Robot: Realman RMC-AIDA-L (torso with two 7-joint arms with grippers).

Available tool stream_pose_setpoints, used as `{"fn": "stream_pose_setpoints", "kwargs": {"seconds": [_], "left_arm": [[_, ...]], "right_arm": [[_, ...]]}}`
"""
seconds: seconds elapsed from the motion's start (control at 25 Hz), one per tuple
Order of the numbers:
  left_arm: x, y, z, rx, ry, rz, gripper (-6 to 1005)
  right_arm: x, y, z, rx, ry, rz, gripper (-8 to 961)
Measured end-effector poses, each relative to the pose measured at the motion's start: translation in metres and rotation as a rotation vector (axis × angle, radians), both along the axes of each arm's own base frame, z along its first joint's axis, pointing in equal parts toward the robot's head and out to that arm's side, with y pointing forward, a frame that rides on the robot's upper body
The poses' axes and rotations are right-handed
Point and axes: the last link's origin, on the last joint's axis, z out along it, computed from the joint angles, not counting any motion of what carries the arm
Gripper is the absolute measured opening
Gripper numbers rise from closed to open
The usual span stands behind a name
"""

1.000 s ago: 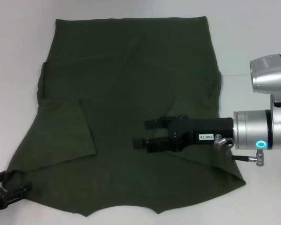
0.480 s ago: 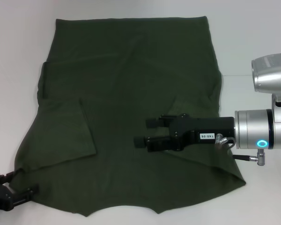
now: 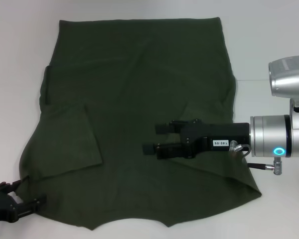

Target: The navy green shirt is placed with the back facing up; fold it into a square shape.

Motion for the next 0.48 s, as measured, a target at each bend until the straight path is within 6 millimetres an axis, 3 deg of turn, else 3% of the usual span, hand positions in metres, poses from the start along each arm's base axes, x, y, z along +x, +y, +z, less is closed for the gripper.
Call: {"fn": "stream_pose_setpoints", "kwargs": {"seconds": [0.24,0.48], "left_arm": [[0.002,0.004,-0.001,-0.013,0.001,-0.005,859],[0.005,0.011,-0.003,-0.055,0.013,0.005,584]], "right_arm": [[0.001,0.0,0.0,0.003,0.003,-0.005,929],[0.001,0.001,0.002,0.009,0.007,-0.006,928]]}}
